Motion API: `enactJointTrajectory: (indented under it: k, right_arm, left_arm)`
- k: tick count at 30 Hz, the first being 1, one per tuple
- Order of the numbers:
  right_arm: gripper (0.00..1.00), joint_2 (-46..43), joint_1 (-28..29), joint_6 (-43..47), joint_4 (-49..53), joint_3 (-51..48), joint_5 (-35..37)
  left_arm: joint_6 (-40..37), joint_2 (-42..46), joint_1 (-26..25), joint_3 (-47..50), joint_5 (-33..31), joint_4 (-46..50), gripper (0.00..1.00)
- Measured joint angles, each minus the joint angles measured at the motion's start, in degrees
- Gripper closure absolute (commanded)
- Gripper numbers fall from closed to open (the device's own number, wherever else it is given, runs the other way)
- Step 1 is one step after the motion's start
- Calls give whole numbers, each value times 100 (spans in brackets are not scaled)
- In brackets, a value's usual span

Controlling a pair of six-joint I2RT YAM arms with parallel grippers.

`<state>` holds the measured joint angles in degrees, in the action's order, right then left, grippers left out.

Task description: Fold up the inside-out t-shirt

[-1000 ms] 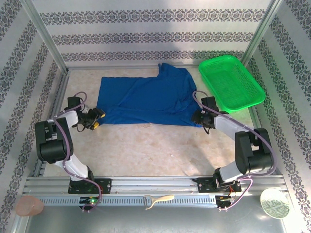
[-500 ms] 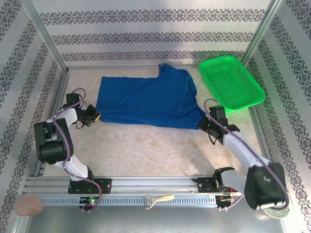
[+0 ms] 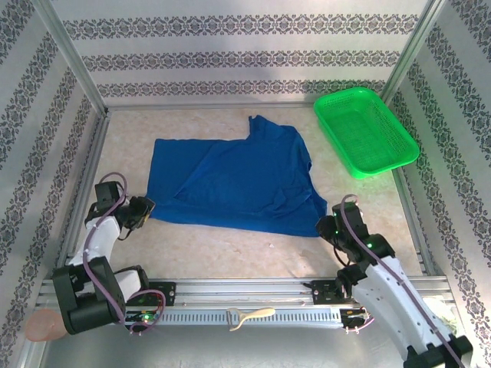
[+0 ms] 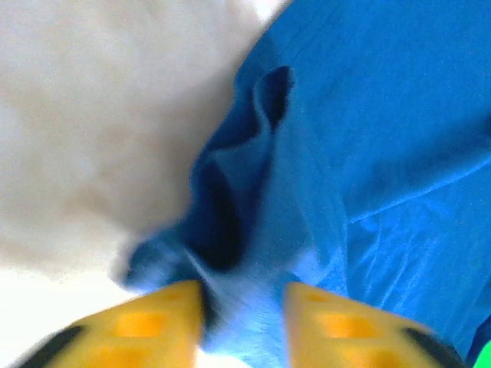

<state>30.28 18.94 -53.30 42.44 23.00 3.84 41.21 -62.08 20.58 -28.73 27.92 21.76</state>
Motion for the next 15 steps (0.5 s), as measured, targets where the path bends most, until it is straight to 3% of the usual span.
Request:
enactJointTrajectory:
  k: [3, 6, 15]
  right_arm:
    - [59, 39, 46, 76, 293, 273, 87]
    - [55, 850, 94, 382, 212, 848, 57]
    - [50, 4170, 741, 1471, -957, 2660, -177]
  left_arm:
    - [-61, 162, 17, -138, -192, 192, 20]
    - [-214, 107, 20, -560, -310, 378, 1]
    - [-765, -857, 2, -1947, 129, 476, 0]
